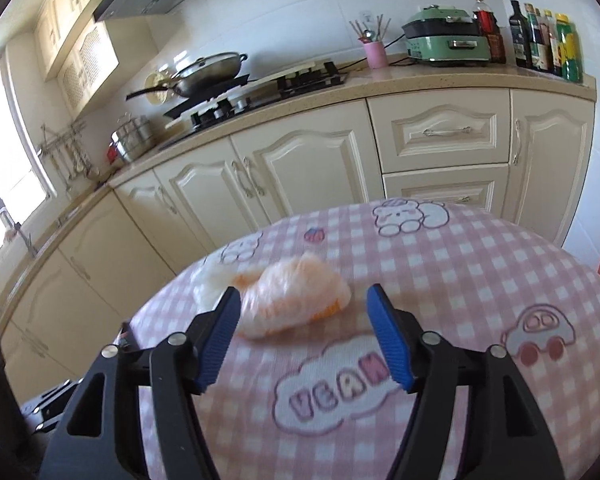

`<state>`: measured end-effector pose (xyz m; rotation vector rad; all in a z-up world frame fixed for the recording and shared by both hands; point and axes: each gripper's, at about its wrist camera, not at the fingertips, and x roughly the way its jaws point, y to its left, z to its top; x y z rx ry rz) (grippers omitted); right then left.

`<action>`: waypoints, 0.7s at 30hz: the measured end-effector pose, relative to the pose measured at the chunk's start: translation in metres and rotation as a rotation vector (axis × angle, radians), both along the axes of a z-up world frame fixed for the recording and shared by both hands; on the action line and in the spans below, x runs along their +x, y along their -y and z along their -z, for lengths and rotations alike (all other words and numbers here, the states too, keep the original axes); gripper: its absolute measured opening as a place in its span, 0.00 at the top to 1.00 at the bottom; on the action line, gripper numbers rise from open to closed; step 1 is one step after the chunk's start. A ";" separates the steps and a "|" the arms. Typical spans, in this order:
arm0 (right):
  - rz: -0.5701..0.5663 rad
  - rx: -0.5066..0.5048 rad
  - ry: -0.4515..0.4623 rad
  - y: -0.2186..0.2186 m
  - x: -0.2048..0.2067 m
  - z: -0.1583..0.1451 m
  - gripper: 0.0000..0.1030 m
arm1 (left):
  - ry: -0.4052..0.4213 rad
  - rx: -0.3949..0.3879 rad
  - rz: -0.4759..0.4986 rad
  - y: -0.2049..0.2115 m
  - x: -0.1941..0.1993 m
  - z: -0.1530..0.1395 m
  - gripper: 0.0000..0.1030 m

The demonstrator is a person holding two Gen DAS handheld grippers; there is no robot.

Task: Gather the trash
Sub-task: 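Grasp the dark snack packet with the left tool while the right approaches the clear bag, then close the right tool on the clear plastic bag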

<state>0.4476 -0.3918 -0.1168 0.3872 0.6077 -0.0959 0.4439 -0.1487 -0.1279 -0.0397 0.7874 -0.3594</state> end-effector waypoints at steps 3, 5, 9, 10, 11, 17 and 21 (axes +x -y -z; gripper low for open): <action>0.017 0.039 -0.007 0.011 0.020 0.007 0.36 | 0.017 -0.005 -0.033 -0.007 0.007 -0.003 0.81; 0.014 0.080 -0.014 0.016 0.032 0.014 0.36 | 0.017 -0.010 -0.038 -0.011 0.011 -0.003 0.81; -0.022 0.112 -0.060 0.017 0.049 0.026 0.55 | 0.023 -0.016 -0.043 -0.018 0.010 -0.005 0.81; -0.045 0.126 -0.057 0.016 0.049 0.027 0.57 | 0.023 -0.022 -0.042 -0.020 0.009 -0.007 0.81; -0.053 0.116 -0.060 0.014 0.048 0.026 0.62 | 0.023 -0.030 -0.041 -0.022 0.008 -0.008 0.81; -0.083 -0.037 -0.037 -0.021 0.024 0.001 0.81 | 0.047 -0.057 -0.051 -0.039 -0.013 -0.022 0.81; -0.119 -0.103 0.026 -0.057 -0.006 -0.023 0.82 | 0.075 -0.074 -0.073 -0.059 -0.036 -0.037 0.81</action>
